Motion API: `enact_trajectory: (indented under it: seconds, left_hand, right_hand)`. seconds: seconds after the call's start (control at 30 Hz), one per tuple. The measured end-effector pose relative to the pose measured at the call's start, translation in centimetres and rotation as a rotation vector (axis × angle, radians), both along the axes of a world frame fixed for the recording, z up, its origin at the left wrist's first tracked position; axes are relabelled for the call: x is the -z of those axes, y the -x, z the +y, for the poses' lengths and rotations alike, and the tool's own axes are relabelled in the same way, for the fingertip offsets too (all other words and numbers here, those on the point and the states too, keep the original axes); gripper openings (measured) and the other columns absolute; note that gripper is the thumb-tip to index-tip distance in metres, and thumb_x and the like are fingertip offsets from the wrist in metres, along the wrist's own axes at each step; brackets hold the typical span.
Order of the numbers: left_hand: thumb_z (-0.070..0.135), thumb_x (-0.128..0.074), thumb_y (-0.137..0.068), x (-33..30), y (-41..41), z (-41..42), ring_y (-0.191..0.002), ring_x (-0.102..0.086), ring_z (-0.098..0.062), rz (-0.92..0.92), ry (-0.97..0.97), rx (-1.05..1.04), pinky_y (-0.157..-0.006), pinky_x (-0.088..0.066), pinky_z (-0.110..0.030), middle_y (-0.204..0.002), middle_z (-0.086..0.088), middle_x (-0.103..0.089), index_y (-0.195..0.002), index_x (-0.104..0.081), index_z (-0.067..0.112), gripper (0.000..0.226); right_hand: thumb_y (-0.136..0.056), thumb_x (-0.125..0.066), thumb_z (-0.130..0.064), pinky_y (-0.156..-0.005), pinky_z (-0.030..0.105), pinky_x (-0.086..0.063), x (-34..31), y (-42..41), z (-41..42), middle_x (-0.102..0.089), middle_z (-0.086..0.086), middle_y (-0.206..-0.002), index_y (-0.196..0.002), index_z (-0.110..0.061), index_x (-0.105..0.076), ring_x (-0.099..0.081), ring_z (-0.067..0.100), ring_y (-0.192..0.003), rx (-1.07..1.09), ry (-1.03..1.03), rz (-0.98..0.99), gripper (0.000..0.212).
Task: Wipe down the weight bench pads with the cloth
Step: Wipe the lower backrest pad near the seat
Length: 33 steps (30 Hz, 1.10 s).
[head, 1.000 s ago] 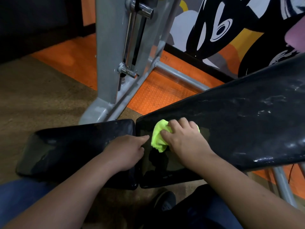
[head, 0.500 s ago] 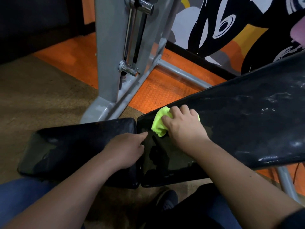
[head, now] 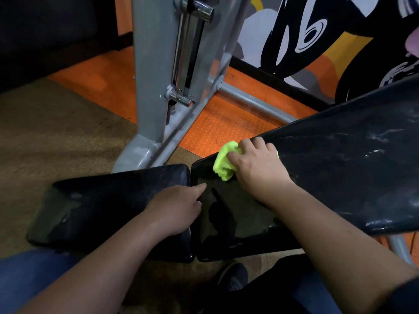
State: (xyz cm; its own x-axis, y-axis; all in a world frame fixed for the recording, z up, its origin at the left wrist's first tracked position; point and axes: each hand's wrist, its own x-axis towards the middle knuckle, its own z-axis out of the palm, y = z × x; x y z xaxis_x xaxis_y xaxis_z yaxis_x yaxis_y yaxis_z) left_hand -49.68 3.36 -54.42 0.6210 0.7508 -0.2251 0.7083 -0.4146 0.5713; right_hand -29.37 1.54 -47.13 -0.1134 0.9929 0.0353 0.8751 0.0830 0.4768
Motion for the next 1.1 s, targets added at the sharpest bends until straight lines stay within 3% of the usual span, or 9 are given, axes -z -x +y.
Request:
enact_trajectory:
  seconds: [0.1, 0.23, 0.37, 0.8, 0.97, 1.1]
  left_hand:
    - [0.035, -0.043, -0.100, 0.2, -0.2, -0.1, -0.123, -0.057, -0.026, 0.006, -0.001, 0.004, -0.096, -0.050, -0.039, -0.140, -0.005, -0.059, -0.154, -0.029, 0.043, 0.057]
    - [0.034, -0.042, -0.099, 0.1, -0.2, 0.1, -0.127, -0.055, -0.026, -0.003, 0.000, -0.007, -0.096, -0.049, -0.038, -0.144, -0.005, -0.057, -0.155, -0.027, 0.042, 0.059]
    - [0.036, -0.042, -0.100, 0.2, -0.2, 0.2, -0.129, -0.054, -0.026, 0.001, 0.002, 0.006, -0.098, -0.048, -0.039, -0.145, -0.005, -0.055, -0.156, -0.026, 0.042, 0.059]
    - [0.036, -0.043, -0.101, 0.1, -0.6, 0.2, -0.130, -0.053, -0.024, -0.011, 0.032, 0.008, -0.097, -0.048, -0.034, -0.147, -0.003, -0.054, -0.156, -0.027, 0.041, 0.057]
    - [0.036, -0.043, -0.101, 0.4, -0.6, 0.1, -0.133, -0.050, -0.026, 0.026, 0.050, 0.031, -0.106, -0.044, -0.041, -0.146, -0.002, -0.055, -0.156, -0.026, 0.041, 0.057]
    - [0.037, -0.044, -0.100, 0.5, -0.4, 0.3, -0.132, -0.052, -0.026, 0.051, 0.098, 0.041, -0.104, -0.045, -0.041, -0.148, -0.002, -0.053, -0.155, -0.024, 0.046, 0.060]
  right_hand:
    - [-0.089, -0.058, -0.023, -0.071, 0.040, -0.029, 0.3, 0.7, 0.9, -0.048, 0.008, -0.109, -0.112, -0.024, -0.059, -0.042, 0.031, -0.094, 0.008, 0.013, -0.025, 0.022]
    - [-0.092, -0.054, -0.026, -0.073, 0.041, -0.036, 0.5, -0.4, 0.7, -0.050, 0.007, -0.112, -0.113, -0.025, -0.059, -0.045, 0.031, -0.096, -0.052, 0.023, -0.008, 0.022]
    - [-0.088, -0.058, -0.023, -0.070, 0.040, -0.029, 0.2, 0.1, 2.2, -0.049, 0.008, -0.108, -0.110, -0.024, -0.060, -0.043, 0.031, -0.092, 0.016, -0.003, -0.023, 0.022]
    - [-0.091, -0.049, -0.023, -0.076, 0.042, -0.036, -0.1, -0.9, 2.3, -0.049, 0.008, -0.112, -0.114, -0.024, -0.059, -0.044, 0.032, -0.097, -0.021, 0.041, -0.017, 0.024]
    - [-0.090, -0.053, -0.022, -0.073, 0.041, -0.030, 0.1, 0.0, 3.9, -0.048, 0.009, -0.111, -0.114, -0.022, -0.058, -0.044, 0.032, -0.099, 0.069, 0.016, -0.032, 0.024]
    - [-0.092, -0.049, -0.023, -0.078, 0.042, -0.037, -0.1, -1.0, 3.3, -0.049, 0.008, -0.114, -0.117, -0.024, -0.057, -0.045, 0.032, -0.100, 0.020, 0.046, -0.026, 0.026]
